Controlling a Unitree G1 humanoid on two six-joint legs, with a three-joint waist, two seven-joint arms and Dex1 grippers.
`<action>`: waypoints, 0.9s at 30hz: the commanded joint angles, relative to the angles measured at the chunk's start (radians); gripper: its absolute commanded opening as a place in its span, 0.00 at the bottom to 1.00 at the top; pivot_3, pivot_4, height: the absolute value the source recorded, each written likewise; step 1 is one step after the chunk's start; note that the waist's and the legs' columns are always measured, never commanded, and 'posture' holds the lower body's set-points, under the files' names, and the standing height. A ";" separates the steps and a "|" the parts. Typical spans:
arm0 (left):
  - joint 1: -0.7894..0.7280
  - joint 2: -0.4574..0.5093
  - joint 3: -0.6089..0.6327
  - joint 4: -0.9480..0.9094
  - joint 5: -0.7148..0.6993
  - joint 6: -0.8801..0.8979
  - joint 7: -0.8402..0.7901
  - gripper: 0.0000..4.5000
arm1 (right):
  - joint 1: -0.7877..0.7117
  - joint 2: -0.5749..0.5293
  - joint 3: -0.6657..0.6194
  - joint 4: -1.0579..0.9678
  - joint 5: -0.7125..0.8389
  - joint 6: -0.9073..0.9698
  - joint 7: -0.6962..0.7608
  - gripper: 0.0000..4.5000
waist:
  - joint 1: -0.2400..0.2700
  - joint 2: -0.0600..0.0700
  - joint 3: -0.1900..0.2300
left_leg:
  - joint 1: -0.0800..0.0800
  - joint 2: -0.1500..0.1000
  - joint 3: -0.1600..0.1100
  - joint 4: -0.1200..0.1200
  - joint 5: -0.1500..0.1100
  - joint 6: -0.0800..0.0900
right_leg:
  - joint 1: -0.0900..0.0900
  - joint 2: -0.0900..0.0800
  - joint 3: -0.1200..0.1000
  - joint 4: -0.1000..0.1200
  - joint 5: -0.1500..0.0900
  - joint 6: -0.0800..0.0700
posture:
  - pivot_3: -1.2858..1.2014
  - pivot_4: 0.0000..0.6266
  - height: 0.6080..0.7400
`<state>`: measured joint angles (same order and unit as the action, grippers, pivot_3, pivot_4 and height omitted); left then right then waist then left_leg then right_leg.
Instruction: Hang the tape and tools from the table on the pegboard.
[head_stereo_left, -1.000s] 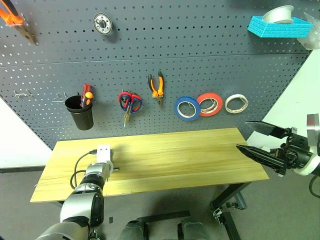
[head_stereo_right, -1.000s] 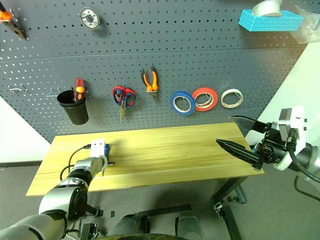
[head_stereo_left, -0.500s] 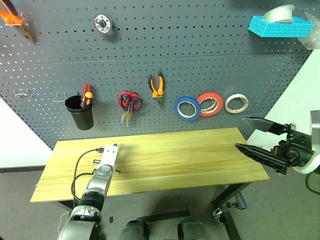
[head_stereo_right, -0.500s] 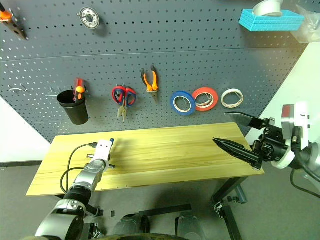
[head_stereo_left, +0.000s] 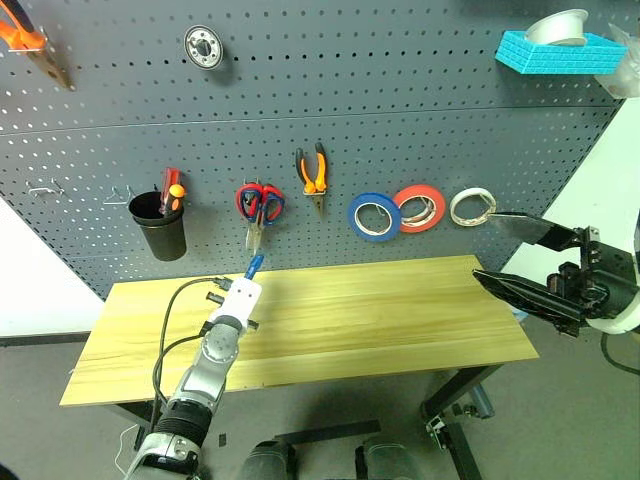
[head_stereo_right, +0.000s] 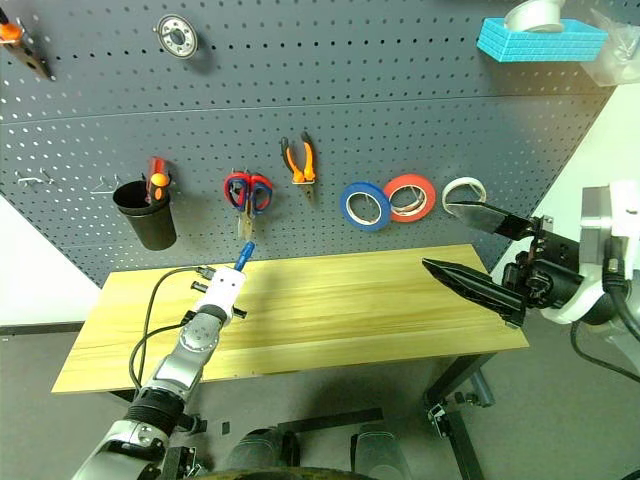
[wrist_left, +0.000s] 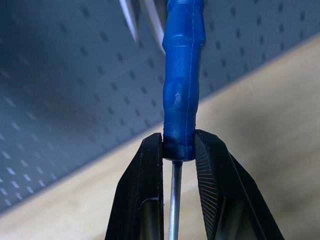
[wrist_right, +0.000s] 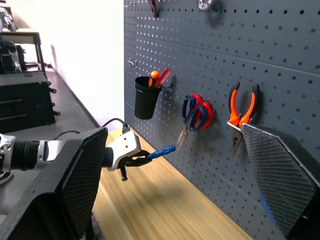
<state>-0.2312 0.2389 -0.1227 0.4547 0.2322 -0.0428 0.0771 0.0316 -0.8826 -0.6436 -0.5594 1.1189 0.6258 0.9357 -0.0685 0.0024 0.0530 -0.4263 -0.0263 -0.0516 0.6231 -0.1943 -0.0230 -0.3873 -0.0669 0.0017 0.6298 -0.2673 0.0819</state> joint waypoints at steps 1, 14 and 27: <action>-0.021 0.017 0.007 -0.026 0.031 -0.094 0.037 0.12 | -0.028 0.001 -0.020 0.001 0.019 -0.023 -0.005 1.00 | 0.000 0.000 0.000 | 0.000 0.000 0.000 0.000 0.000 0.000 | 0.000 0.000 0.000 0.000 0.000 0.000 | 0.44 0.00 0.82; -0.032 0.045 0.041 -0.125 0.102 -0.251 0.155 0.12 | -0.069 -0.018 -0.002 0.049 -0.031 -0.036 0.018 1.00 | 0.000 0.000 0.000 | 0.000 0.000 0.001 0.001 0.001 0.002 | 0.000 0.001 0.000 0.001 0.000 0.000 | 0.45 0.00 0.82; 0.004 0.084 0.138 -0.363 0.169 -0.315 0.262 0.12 | -0.117 -0.010 0.012 0.084 -0.031 -0.051 0.047 1.00 | 0.003 0.000 -0.001 | 0.001 0.000 0.001 0.003 0.002 0.003 | 0.001 0.002 0.000 0.002 0.000 0.001 | 0.46 0.00 0.82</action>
<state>-0.2101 0.3148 -0.0160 0.1412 0.3898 -0.3430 0.3157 -0.0603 -0.8857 -0.6170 -0.4768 1.0738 0.5945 0.9796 -0.0652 0.0029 0.0525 -0.4256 -0.0261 -0.0506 0.6260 -0.1927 -0.0204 -0.3856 -0.0646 0.0018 0.6317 -0.2670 0.0824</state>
